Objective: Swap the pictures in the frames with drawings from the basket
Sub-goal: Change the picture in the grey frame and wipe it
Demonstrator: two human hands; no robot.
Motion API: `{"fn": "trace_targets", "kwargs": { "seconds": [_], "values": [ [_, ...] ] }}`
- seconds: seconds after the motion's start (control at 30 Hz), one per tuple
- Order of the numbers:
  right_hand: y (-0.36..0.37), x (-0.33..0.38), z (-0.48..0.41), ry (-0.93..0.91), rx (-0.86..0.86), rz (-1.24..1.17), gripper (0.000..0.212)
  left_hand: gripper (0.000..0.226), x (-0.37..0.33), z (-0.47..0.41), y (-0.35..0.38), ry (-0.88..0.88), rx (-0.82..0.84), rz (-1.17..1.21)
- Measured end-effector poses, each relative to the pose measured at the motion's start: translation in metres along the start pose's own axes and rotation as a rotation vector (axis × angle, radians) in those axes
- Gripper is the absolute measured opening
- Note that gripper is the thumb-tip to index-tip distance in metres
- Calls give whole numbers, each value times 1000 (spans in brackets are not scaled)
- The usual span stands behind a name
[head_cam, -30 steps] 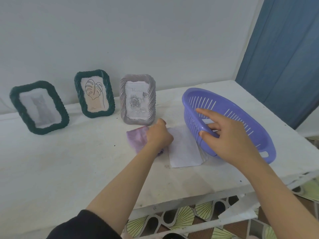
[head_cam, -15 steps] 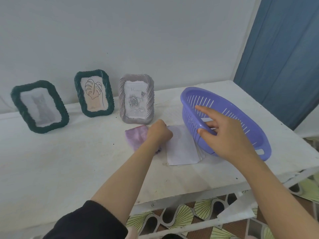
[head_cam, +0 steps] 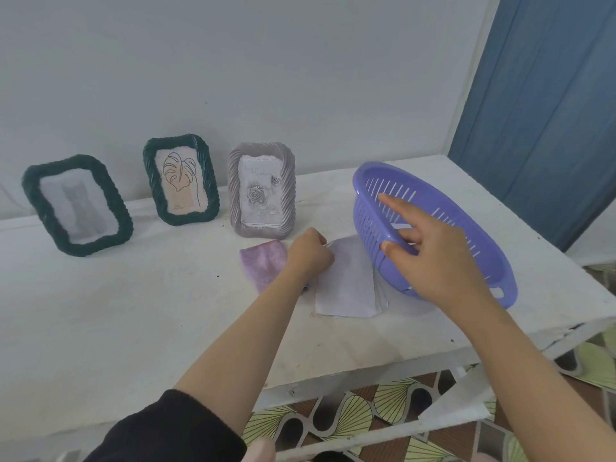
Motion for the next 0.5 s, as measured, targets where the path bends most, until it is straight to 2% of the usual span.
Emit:
{"fn": "trace_targets", "kwargs": {
  "seconds": [0.13,0.33,0.4,0.5],
  "values": [
    [-1,-1,1,0,-4,-1,58,33,-7,5,-20,0,-62,252],
    [12,0,10,6,63,4,59,53,-22,27,-112,201,-378,691],
    [22,0,16,8,109,-2,61,48,-26,34,-138,275,-431,768],
    [40,-1,28,-23,198,51,65,44,-24,36,-159,271,-463,801]
  ]
}}
Point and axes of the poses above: each hand's wrist, its own z-axis away from the middle knuckle, its own y-axis out of the palm, x = y × z, the point moved 10 cm from there along -z, towards the middle knuckle, and after that the axes turned 14 degrees about -x, right-handed, at the moved point
